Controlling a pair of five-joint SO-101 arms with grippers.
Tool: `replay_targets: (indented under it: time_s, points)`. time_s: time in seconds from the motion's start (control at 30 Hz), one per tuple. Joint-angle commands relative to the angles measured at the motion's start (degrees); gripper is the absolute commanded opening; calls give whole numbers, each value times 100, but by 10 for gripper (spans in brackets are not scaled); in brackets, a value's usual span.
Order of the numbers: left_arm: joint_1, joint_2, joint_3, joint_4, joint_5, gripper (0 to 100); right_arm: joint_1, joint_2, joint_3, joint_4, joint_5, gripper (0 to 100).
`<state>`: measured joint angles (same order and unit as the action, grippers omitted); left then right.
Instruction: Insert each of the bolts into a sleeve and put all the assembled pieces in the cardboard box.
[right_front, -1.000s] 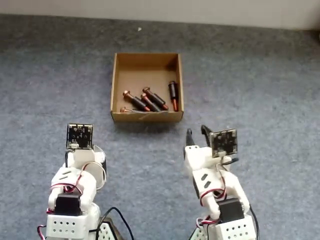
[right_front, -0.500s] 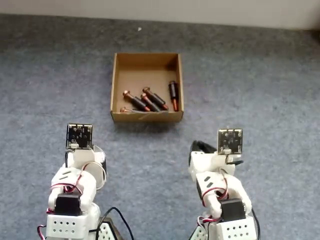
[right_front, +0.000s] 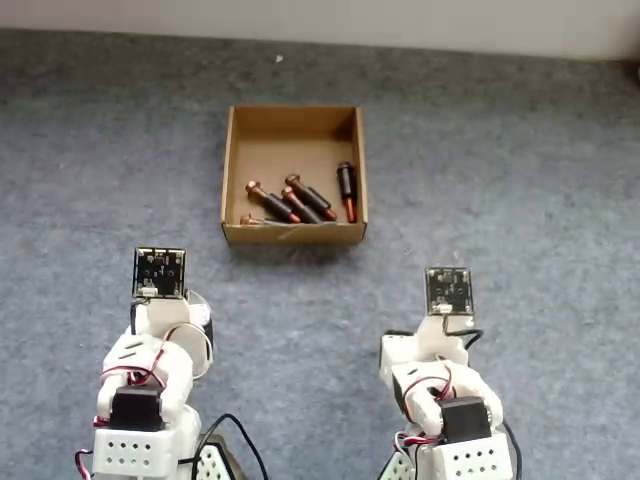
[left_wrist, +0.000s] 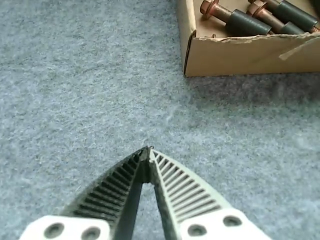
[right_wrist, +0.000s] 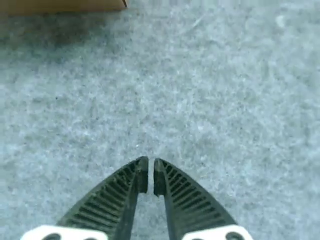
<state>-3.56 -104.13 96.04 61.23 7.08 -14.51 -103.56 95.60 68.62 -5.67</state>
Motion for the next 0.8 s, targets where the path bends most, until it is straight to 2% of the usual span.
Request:
replay_targets:
  time_s: [0.0, 0.3, 0.77]
  points:
    - [-57, -22, 110, 237, 26, 6, 57, -31, 629, 110, -35, 15]
    - [-110, -22, 110, 1380, 26, 6, 48, -31, 629, 136, -62, 15]
    - [-110, -22, 110, 1442, 35, 6, 48, -31, 629, 136, -53, 15]
